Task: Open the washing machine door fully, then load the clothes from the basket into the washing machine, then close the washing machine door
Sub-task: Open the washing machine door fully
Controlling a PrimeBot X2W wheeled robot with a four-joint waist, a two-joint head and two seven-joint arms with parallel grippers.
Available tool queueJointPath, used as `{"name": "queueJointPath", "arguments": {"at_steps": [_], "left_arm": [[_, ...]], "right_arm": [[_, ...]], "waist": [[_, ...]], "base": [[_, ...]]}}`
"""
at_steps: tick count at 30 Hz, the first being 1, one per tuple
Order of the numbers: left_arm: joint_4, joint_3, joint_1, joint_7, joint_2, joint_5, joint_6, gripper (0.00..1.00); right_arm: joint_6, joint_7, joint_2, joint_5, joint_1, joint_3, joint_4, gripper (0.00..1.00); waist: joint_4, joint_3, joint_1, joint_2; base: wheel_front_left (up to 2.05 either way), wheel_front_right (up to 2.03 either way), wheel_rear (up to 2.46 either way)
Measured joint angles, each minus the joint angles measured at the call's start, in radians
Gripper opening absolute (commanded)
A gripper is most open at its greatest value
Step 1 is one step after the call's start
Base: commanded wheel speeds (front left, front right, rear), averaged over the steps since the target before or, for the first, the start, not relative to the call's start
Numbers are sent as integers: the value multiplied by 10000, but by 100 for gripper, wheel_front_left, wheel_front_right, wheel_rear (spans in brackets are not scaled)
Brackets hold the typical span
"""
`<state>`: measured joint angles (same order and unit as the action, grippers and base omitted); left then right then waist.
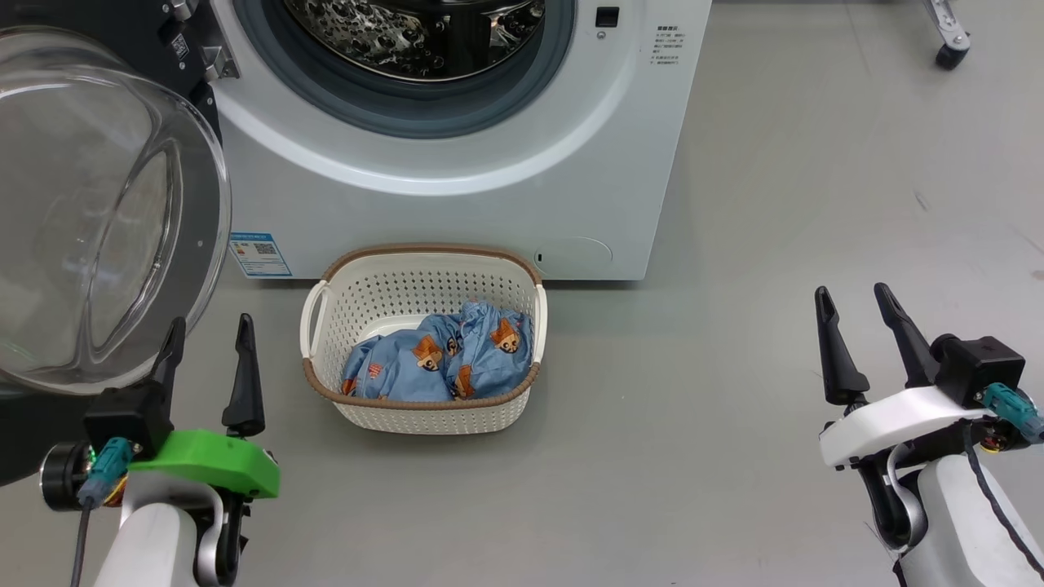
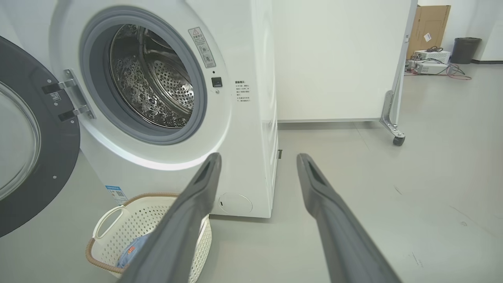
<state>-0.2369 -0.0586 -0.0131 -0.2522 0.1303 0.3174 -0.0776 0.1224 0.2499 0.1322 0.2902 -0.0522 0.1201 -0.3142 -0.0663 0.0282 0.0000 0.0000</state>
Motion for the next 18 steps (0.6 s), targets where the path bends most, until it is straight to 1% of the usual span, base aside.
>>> {"name": "queueJointPath", "arguments": {"at_steps": [3,8,18], "left_arm": [[109,-19,141,0,-109,88,-42,100],[98,-35,327,0,-84,81,-109,100],[-48,79,551,0,-65,10,-109,100]], "right_arm": [[0,0,-17,-2,2,-151,100,100],[-4,0,-17,-4,12,-355,280,100],[-15,2,4,-113,247,-568,639,100]], "waist": [[161,1,0,0],[371,-9,0,0],[449,-44,0,0]], "base": [[0,0,0],[0,0,0],[0,0,0]]}}
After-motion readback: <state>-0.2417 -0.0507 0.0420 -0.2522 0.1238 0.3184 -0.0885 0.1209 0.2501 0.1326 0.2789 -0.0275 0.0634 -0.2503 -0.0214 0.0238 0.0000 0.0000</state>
